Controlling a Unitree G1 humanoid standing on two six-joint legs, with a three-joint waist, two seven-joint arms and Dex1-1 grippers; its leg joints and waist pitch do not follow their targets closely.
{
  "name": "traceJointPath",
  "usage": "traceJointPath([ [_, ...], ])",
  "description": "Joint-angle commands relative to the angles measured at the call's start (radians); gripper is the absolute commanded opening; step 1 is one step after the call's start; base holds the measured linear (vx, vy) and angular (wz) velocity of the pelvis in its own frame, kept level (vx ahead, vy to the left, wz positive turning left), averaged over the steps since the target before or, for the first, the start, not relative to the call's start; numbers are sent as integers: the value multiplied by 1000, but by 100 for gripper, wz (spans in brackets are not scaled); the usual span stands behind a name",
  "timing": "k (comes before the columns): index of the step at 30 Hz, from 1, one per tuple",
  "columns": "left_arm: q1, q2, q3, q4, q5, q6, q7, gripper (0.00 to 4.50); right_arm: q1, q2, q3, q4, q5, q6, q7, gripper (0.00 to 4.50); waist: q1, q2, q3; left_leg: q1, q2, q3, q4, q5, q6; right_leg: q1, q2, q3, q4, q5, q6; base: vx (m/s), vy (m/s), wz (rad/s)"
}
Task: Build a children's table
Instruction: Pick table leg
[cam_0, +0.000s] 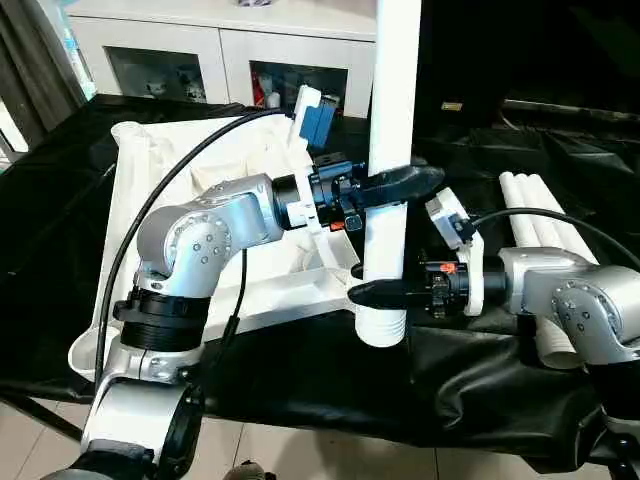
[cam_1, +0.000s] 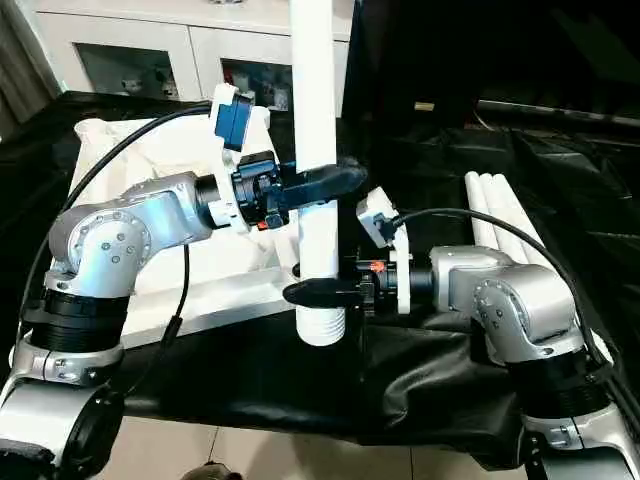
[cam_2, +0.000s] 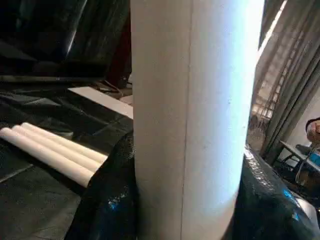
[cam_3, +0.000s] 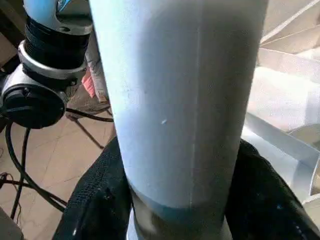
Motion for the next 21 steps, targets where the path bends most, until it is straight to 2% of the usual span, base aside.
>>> traceJointPath([
  [1, -8, -2, -4, -5, -9, 31, 0, 255, -2, 5, -16, -2, 1, -6, -19, 196, 1, -15, -77, 18, 62, -22, -57, 3, 50, 47, -89, 48, -63, 94, -267, 0, 0, 0],
  [4, -13, -11, 20, 13, 4, -22, 14, 274, 2, 26, -26, 2, -5, -16, -47, 194, 3, -8, -77, 19, 63, -24, -58, 5, 48, 47, -90, 48, -63, 97, -271, 0, 0, 0],
  [5, -13, -12, 22, 14, 9, -36, 14, 288, 2, 29, -27, 3, -6, -17, -52, 194, 2, -10, -77, 19, 62, -23, -58, 2, 48, 46, -89, 48, -65, 97, -269, 0, 0, 0],
  [6, -14, -21, 41, 22, 13, -64, 33, 297, 3, 42, -36, 8, -8, -25, -69, 193, 2, -4, -77, 19, 63, -24, -59, -6, 41, 47, -90, 48, -65, 100, -271, 0, 0, 0],
  [7, -14, -28, 56, 26, 18, -95, 46, 296, 4, 53, -44, 12, -8, -31, -84, 193, 2, -5, -78, 19, 64, -25, -59, -10, 36, 49, -90, 47, -64, 112, -276, 0, 0, 0],
  [9, -22, -66, 129, 46, -29, -139, 72, 296, 2, 82, -77, 22, -4, -47, -125, 193, 1, -5, -78, 18, 63, -24, -59, -12, 33, 49, -91, 48, -65, 124, -280, 0, 0, 0],
  [11, -42, -116, 236, 86, -108, -185, 124, 296, -2, 114, -111, 33, 3, -64, -166, 193, 4, -4, -79, 18, 61, -24, -57, -24, 26, 51, -93, 47, -63, 138, -297, 0, 0, 0],
  [12, -51, -148, 313, 108, -172, -217, 161, 296, -1, 145, -142, 46, 0, -88, -213, 193, 5, -4, -79, 17, 60, -25, -58, -30, 24, 52, -93, 46, -63, 141, -302, 0, 0, 0],
  [14, -54, -157, 338, 113, -194, -226, 171, 296, -1, 157, -152, 51, -1, -93, -234, 193, 5, -6, -80, 19, 60, -26, -59, -32, 27, 53, -91, 45, -63, 139, -297, 0, 0, 0],
  [16, -31, -158, 373, 88, -250, -217, 175, 296, 7, 200, -174, 53, -14, -140, -293, 193, 5, -8, -79, 20, 60, -25, -60, -22, 30, 50, -90, 45, -62, 140, -291, 0, 0, 0],
  [18, 10, -124, 352, 47, -206, -212, 164, 296, 8, 240, -197, 65, -36, -180, -365, 193, 4, -5, -79, 19, 64, -26, -62, -15, 28, 46, -92, 45, -59, 135, -281, 0, 0, 0],
  [19, 36, -78, 307, 32, -118, -208, 164, 296, 8, 247, -201, 77, -65, -209, -400, 193, 2, -4, -78, 21, 65, -26, -63, -16, 30, 44, -90, 45, -61, 128, -274, 0, 0, 0],
  [20, 44, -64, 292, 30, -91, -207, 166, 296, 8, 249, -202, 80, -76, -217, -411, 193, 2, -8, -78, 22, 66, -27, -64, -7, 29, 44, -89, 46, -59, 109, -248, 0, 0, 0],
  [21, 59, -31, 255, 25, -30, -220, 162, 296, 8, 249, -200, 90, -101, -234, -431, 193, 0, -3, -75, 25, 65, -25, -67, -17, 17, 40, -87, 46, -65, 76, -227, 0, 0, 0],
])
